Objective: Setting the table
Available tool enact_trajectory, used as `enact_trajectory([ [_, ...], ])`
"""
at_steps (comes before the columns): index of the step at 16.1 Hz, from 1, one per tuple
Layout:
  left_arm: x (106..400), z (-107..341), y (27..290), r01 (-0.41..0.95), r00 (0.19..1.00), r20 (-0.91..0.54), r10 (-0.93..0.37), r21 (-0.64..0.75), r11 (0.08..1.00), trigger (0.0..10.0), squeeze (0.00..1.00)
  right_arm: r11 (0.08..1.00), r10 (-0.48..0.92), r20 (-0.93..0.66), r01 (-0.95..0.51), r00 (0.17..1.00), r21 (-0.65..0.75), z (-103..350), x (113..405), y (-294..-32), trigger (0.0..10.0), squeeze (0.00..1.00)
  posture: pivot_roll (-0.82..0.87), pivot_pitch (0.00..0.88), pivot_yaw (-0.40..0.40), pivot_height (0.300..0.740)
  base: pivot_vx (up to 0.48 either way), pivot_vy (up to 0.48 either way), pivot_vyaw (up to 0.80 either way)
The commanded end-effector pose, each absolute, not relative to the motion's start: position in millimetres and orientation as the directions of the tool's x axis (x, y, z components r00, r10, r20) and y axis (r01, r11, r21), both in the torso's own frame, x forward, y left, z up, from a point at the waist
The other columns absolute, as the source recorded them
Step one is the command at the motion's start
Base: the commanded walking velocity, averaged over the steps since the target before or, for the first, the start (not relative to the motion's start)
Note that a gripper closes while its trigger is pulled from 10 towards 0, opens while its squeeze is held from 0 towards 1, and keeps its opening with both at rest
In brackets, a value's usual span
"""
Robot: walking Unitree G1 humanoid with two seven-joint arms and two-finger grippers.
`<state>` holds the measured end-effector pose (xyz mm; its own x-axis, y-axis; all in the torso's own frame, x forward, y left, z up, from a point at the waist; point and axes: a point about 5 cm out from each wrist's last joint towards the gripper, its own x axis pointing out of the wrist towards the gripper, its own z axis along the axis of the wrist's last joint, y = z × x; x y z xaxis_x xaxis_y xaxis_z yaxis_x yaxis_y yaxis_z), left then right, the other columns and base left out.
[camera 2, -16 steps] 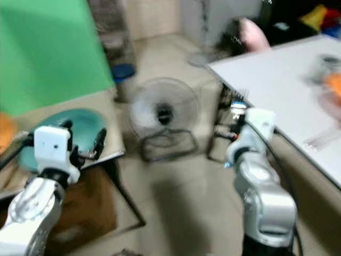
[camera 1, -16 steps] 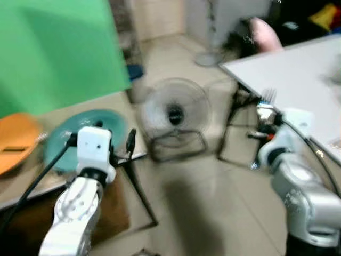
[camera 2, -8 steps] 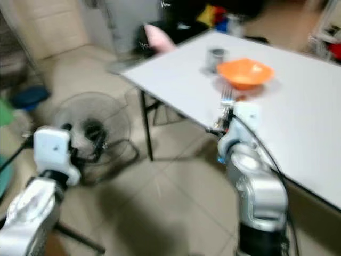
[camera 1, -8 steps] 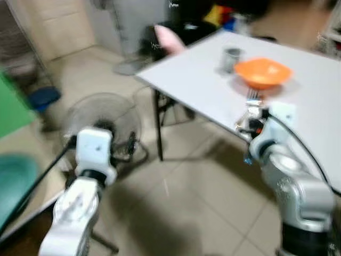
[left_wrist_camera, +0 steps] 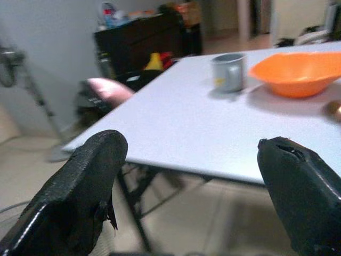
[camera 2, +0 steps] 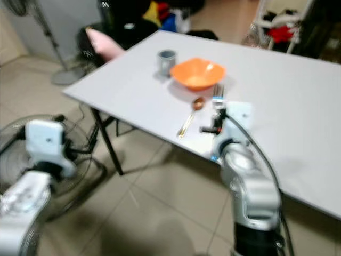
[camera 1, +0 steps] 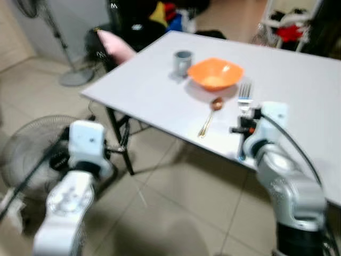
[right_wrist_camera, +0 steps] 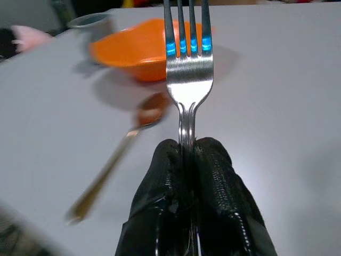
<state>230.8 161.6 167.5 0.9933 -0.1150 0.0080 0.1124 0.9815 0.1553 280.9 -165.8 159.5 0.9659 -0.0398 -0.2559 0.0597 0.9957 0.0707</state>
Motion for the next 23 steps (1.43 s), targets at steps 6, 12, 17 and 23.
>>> enact_trajectory([
  [6, 234, 167, 171, 0.059, 0.998, 0.017, -0.062, 0.155, 0.986, 10.0, 0.00, 0.997, 0.011, -0.188, 0.004, 0.982, 0.081, 170, 286, -154, 10.0, 0.00, -0.03, 0.000, 0.049, 0.740, 0.347, 0.000, 0.00],
  [12, 242, 163, 169, 0.068, 0.997, 0.017, -0.072, 0.143, 0.987, 10.0, 0.00, 0.997, -0.040, -0.187, 0.053, 0.982, 0.064, 171, 284, -164, 10.0, 0.00, -0.06, 0.000, 0.046, 0.740, 0.356, 0.000, 0.00],
  [17, 241, 163, 168, 0.073, 0.997, 0.027, -0.077, 0.139, 0.988, 10.0, 0.00, 0.995, -0.064, -0.202, 0.078, 0.977, 0.064, 168, 280, -171, 10.0, 0.00, -0.07, 0.000, 0.047, 0.740, 0.378, 0.000, -0.56],
  [23, 237, 164, 173, 0.040, 0.998, 0.039, -0.045, 0.124, 0.991, 10.0, 0.00, 0.998, -0.034, -0.208, 0.046, 0.978, 0.050, 171, 274, -169, 10.0, 0.00, -0.06, 0.000, 0.038, 0.740, 0.379, 0.000, -0.79],
])
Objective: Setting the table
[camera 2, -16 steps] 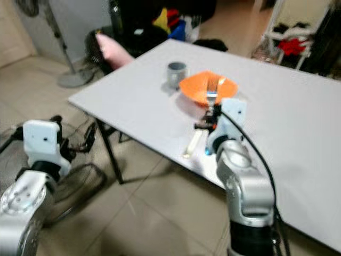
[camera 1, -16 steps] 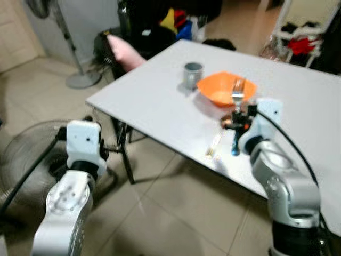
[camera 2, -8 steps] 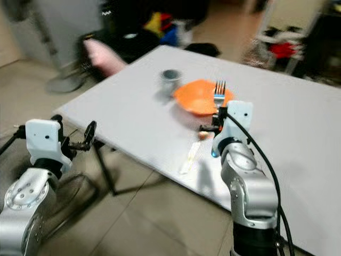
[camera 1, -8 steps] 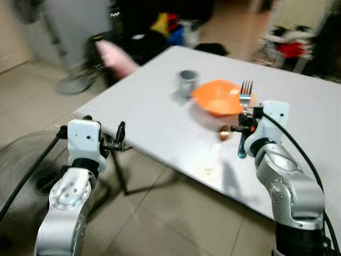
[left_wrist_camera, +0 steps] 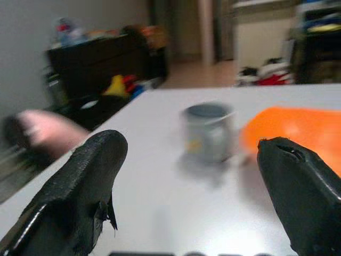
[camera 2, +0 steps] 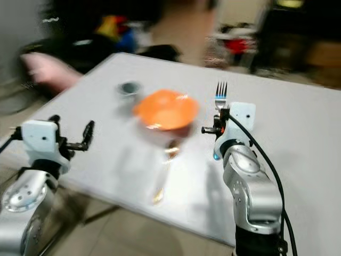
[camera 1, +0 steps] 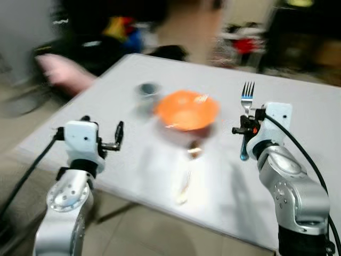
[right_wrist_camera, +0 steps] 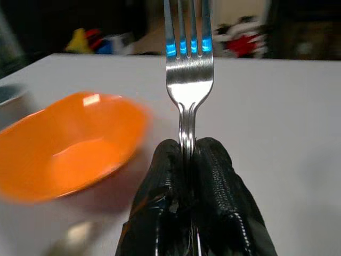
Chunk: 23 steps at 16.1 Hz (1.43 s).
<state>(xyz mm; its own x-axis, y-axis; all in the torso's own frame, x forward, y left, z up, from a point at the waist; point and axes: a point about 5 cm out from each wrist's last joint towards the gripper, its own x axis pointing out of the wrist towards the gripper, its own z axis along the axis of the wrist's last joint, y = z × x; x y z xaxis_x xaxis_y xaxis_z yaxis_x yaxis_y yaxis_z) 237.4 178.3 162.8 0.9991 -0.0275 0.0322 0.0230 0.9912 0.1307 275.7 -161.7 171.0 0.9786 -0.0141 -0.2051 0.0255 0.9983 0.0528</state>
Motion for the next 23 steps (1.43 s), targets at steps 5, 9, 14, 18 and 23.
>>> enact_trajectory([
  [5, 234, 174, 180, 0.036, 0.997, 0.062, -0.046, 0.154, 0.987, 10.0, 0.00, 0.998, -0.002, -0.231, 0.017, 0.973, 0.065, 166, 270, -161, 10.0, 0.00, -0.04, 0.000, 0.049, 0.740, 0.000, 0.069, 0.00],
  [9, 240, 177, 183, 0.036, 0.997, 0.060, -0.047, 0.174, 0.984, 10.0, 0.00, 0.995, -0.015, -0.236, 0.039, 0.972, 0.097, 167, 268, -161, 10.0, 0.00, -0.05, 0.000, 0.069, 0.740, 0.000, 0.480, -0.31],
  [14, 241, 177, 182, 0.048, 0.997, 0.053, -0.058, 0.176, 0.983, 10.0, 0.00, 0.994, -0.006, -0.218, 0.029, 0.976, 0.103, 174, 267, -162, 10.0, 0.00, -0.06, 0.000, 0.080, 0.740, 0.000, 0.480, -0.59],
  [18, 234, 175, 181, 0.054, 0.997, 0.040, -0.061, 0.169, 0.984, 10.0, 0.00, 0.988, 0.106, -0.157, -0.086, 0.982, 0.127, 187, 266, -153, 10.0, 0.00, -0.05, 0.000, 0.078, 0.740, 0.000, 0.479, 0.00],
  [23, 224, 171, 176, 0.058, 0.998, 0.019, -0.061, 0.153, 0.987, 10.0, 0.00, 0.954, 0.276, -0.133, -0.254, 0.952, 0.159, 198, 262, -135, 10.0, 0.00, -0.04, 0.000, 0.067, 0.740, 0.000, 0.475, 0.00],
])
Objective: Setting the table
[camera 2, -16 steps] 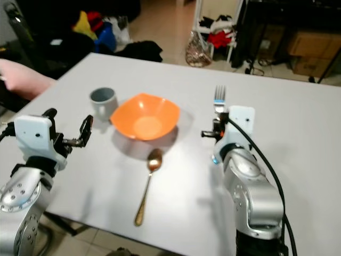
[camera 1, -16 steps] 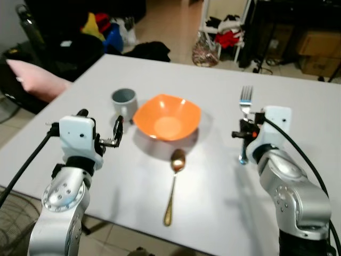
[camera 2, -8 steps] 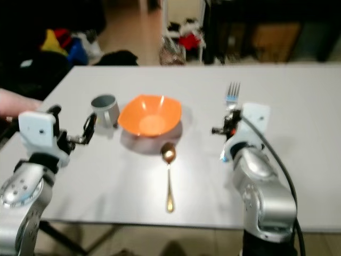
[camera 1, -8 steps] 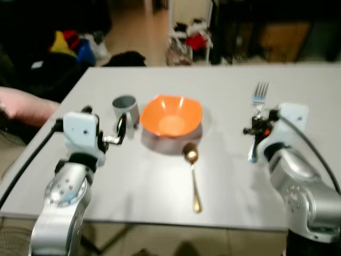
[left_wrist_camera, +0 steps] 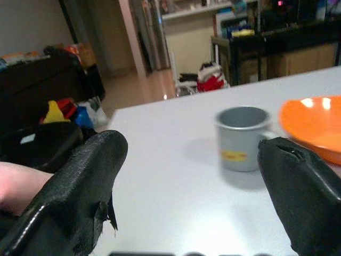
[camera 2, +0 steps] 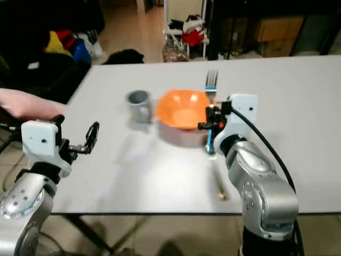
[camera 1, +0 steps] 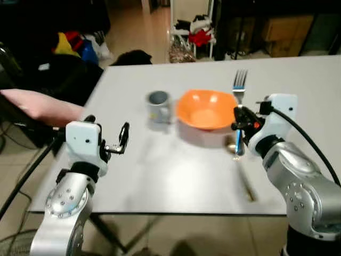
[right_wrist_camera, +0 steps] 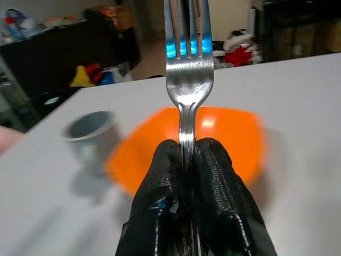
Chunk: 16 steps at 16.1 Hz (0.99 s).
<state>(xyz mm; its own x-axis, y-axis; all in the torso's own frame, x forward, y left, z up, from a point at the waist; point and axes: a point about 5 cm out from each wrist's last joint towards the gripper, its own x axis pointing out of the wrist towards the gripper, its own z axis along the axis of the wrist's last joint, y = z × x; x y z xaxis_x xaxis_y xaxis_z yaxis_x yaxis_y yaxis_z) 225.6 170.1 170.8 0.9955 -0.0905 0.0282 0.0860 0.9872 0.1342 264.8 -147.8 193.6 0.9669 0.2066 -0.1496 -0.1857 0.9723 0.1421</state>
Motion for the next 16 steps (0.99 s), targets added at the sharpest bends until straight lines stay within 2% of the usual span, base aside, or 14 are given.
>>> enact_trajectory([
  [1, 224, 170, 176, 0.058, 0.998, 0.018, -0.061, 0.153, 0.987, 10.0, 0.00, 0.951, 0.285, -0.135, -0.263, 0.949, 0.161, 198, 262, -134, 10.0, 0.00, -0.03, 0.000, 0.064, 0.740, 0.000, 0.472, 0.00],
  [7, 226, 172, 176, 0.062, 0.998, 0.015, -0.065, 0.158, 0.986, 10.0, 0.00, 0.943, 0.313, -0.164, -0.286, 0.936, 0.168, 194, 259, -129, 10.0, 0.00, -0.04, 0.000, 0.071, 0.740, 0.000, 0.471, 0.00],
  [9, 229, 172, 174, 0.077, 0.997, 0.009, -0.081, 0.233, 0.969, 10.0, 0.00, 0.948, 0.307, -0.206, -0.279, 0.929, 0.155, 189, 256, -128, 10.0, 0.00, -0.04, 0.000, 0.074, 0.740, 0.000, -0.240, 0.00],
  [12, 230, 173, 170, 0.086, 0.996, 0.017, -0.091, 0.195, 0.977, 10.0, 0.00, 0.962, 0.265, -0.251, -0.239, 0.931, 0.129, 182, 257, -133, 10.0, 0.00, -0.04, 0.000, 0.076, 0.740, 0.000, -0.480, 0.00],
  [16, 230, 172, 166, 0.117, 0.993, 0.012, -0.121, 0.171, 0.978, 10.0, 0.00, 0.974, 0.224, -0.301, -0.202, 0.927, 0.103, 176, 260, -138, 10.0, 0.00, -0.04, 0.000, 0.070, 0.740, 0.000, 0.000, 0.00],
])
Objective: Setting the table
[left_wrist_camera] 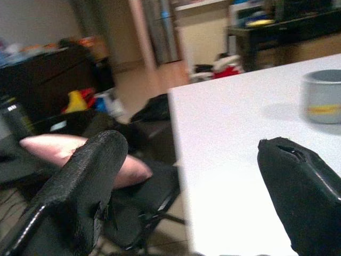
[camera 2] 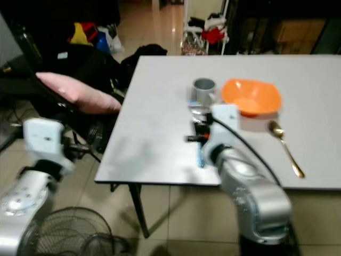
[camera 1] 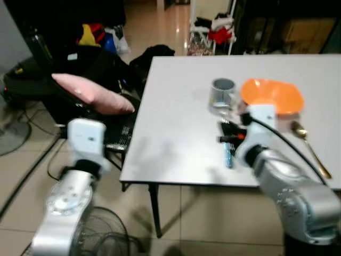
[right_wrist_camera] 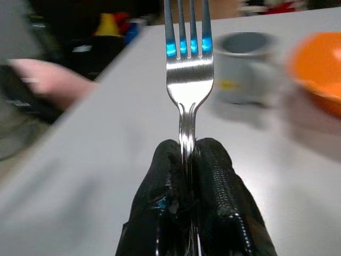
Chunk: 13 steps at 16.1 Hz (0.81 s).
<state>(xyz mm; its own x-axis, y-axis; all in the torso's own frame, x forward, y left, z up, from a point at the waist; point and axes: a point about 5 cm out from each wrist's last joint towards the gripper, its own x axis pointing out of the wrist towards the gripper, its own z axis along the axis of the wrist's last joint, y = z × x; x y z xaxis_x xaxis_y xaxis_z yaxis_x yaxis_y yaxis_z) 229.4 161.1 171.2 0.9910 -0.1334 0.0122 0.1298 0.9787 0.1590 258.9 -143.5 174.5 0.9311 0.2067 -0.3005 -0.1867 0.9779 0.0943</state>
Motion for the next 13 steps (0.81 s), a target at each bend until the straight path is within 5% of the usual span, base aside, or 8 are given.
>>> enact_trajectory([
  [1, 230, 172, 164, 0.133, 0.991, 0.009, -0.137, 0.170, 0.976, 10.0, 0.00, 0.976, 0.219, -0.326, -0.201, 0.920, 0.087, 173, 261, -138, 10.0, 0.00, -0.04, 0.000, 0.068, 0.740, 0.000, 0.000, 0.00],
  [7, 219, 161, 140, 0.405, 0.914, -0.078, -0.398, 0.148, 0.902, 10.0, 0.00, 0.989, 0.150, -0.496, -0.134, 0.855, 0.068, 143, 285, -134, 10.0, 0.00, -0.05, 0.000, 0.067, 0.740, 0.000, 0.000, 0.00],
  [13, 212, 159, 126, 0.516, 0.856, -0.106, -0.506, 0.125, 0.847, 10.0, 0.00, 0.997, 0.075, -0.549, -0.066, 0.832, 0.036, 134, 294, -140, 10.0, 0.00, -0.03, 0.000, 0.047, 0.740, 0.000, 0.000, 0.00],
])
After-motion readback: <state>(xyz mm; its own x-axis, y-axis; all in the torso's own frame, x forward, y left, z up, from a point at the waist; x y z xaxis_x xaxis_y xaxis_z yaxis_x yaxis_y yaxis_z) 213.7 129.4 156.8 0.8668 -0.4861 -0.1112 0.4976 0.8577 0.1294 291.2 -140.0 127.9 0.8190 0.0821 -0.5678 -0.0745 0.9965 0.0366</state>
